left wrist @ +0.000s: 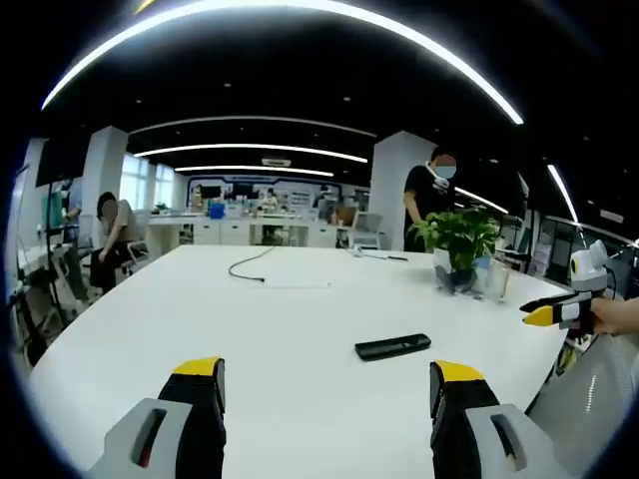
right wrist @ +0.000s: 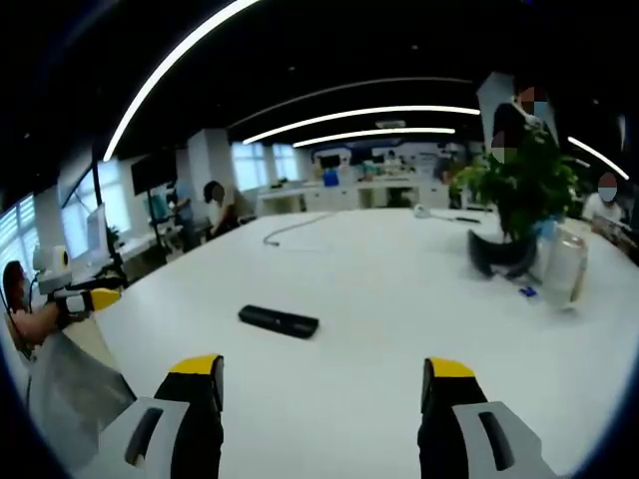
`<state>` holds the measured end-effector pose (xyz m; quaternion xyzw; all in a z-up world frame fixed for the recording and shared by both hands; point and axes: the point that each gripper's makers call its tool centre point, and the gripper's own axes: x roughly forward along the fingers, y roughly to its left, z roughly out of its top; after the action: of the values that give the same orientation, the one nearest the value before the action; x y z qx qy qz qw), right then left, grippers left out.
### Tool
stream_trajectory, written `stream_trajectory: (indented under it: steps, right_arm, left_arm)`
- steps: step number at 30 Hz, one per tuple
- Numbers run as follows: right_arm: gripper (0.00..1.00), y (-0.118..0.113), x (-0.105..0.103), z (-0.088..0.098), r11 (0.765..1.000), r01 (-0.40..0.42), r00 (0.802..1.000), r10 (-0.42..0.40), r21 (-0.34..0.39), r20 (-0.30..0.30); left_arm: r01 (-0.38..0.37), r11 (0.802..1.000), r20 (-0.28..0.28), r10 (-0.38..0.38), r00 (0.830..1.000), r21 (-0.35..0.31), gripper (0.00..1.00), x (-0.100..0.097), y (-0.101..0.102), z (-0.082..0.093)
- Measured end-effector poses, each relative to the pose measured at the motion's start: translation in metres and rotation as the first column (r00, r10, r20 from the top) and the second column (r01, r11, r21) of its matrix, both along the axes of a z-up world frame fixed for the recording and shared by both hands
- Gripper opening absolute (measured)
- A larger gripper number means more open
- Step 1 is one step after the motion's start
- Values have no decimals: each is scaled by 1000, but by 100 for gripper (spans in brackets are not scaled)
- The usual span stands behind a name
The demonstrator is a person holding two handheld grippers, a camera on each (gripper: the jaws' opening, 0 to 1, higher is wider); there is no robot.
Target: Press the specified remote control buttons in sequence, fully releasing each button before pressing the next.
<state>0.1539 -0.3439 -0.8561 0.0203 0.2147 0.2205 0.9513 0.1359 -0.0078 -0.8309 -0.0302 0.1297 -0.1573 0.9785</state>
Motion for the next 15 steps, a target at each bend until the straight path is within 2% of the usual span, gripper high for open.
stream_trajectory:
  steps: [15]
  right_arm:
    - [80,1,-1,-1,1000,-2,1000,2,-2,-1]
  left_arm:
    - [5,1000,-5,-4,1000,4,87,-1,0,-1]
